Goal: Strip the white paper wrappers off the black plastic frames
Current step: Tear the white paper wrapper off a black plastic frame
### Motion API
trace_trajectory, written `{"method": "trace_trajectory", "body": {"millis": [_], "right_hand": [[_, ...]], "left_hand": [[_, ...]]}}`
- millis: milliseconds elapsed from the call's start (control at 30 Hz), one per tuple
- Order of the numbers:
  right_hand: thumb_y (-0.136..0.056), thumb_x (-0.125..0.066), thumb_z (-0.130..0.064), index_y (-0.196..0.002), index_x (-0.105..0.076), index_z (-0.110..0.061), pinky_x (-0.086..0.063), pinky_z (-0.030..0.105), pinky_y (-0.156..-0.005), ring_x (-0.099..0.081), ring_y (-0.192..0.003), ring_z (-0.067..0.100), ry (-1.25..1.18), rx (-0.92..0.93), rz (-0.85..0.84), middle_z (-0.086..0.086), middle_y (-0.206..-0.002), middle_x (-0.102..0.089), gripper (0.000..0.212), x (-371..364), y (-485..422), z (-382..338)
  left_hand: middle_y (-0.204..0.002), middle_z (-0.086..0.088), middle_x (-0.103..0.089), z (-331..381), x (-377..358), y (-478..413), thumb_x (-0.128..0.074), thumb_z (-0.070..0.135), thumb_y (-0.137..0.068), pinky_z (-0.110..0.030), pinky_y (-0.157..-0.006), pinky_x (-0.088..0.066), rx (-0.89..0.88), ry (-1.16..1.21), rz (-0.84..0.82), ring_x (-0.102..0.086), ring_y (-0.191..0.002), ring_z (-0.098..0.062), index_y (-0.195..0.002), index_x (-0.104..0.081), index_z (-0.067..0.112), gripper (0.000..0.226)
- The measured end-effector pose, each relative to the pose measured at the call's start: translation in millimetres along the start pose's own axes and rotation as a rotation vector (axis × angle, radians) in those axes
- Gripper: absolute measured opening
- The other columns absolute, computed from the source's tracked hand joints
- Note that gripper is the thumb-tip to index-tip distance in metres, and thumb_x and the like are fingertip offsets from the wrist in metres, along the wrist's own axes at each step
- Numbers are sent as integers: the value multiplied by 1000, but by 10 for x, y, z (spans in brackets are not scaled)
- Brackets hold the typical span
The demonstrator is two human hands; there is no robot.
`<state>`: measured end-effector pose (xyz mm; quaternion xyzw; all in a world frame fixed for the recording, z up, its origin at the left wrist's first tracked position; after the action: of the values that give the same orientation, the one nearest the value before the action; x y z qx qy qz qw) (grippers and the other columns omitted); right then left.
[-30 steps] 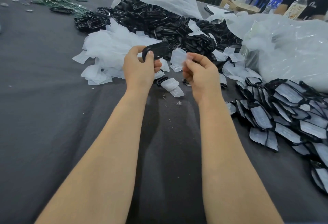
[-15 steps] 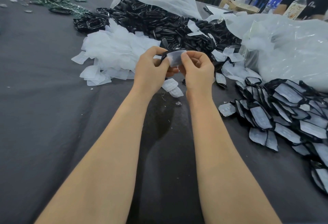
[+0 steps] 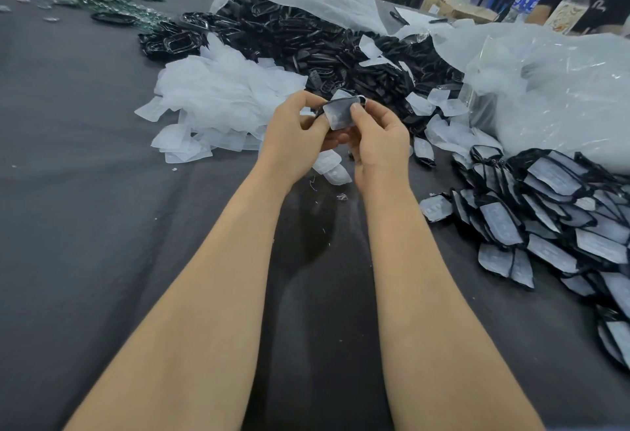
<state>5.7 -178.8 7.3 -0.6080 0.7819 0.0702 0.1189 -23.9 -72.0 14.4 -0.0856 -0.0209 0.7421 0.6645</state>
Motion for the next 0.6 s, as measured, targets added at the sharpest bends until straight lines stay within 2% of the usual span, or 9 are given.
{"method": "trace_trajectory", "body": {"millis": [67,200,267,400,533,600], "right_hand": [[-93,-58,-5,-88,-61,-8,-53,25,-62,-60,-67,16,46,-28,-47,9,-82,-64,7,16,-14,1],[-94,-55,-9,-86,-64,-5,-56,47,-83,-67,-90,41,204,17,-61,25,-95,-68,12,45,-26,10],[-94,-55,-10,-91,-64,-2,-55,52,-86,-65,-94,46,229,13,-69,29,-99,-67,12,52,-29,10],[-94,-56,-10,-84,-62,-5,-54,46,-84,-64,-88,42,219,-27,-103,25,-92,-66,12,58,-27,13],[-95,-55,-13,-93,-63,2,-56,49,-84,-67,-90,42,298,41,-79,25,-94,-68,17,59,-27,14],[-94,-56,-17,-93,-63,-1,-57,44,-82,-68,-85,33,368,81,-64,19,-88,-68,18,55,-28,14]], "left_hand": [[-86,-13,-72,-14,10,-4,-53,7,-95,-22,-71,-58,-6,-53,11,-73,-74,-16,-90,-53,20,14],[-87,-14,-73,-48,5,-23,-53,11,-95,-38,-82,-58,-21,-179,32,-73,-79,-23,-86,-51,25,16],[-88,-14,-72,-53,8,-31,-53,12,-95,-42,-84,-56,-25,-210,37,-72,-81,-25,-88,-51,25,15],[-83,-12,-72,-49,10,-22,-50,6,-95,-28,-71,-59,-31,-139,30,-73,-70,-18,-86,-51,24,21],[-79,-9,-71,-36,15,-17,-50,5,-95,-20,-63,-57,-33,-104,25,-72,-65,-14,-86,-53,23,20],[-78,-8,-71,-33,22,-24,-50,4,-96,-18,-62,-55,-26,-83,28,-72,-65,-13,-87,-54,22,21]]}}
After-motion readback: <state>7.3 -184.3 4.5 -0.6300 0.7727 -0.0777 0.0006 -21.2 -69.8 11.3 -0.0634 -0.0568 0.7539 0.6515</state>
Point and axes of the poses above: each hand's wrist, its own y-axis away from the middle knuckle, its own x-axis out of the back of the hand, z = x × y, the point moved 2 cm from there along -y, towards the middle knuckle
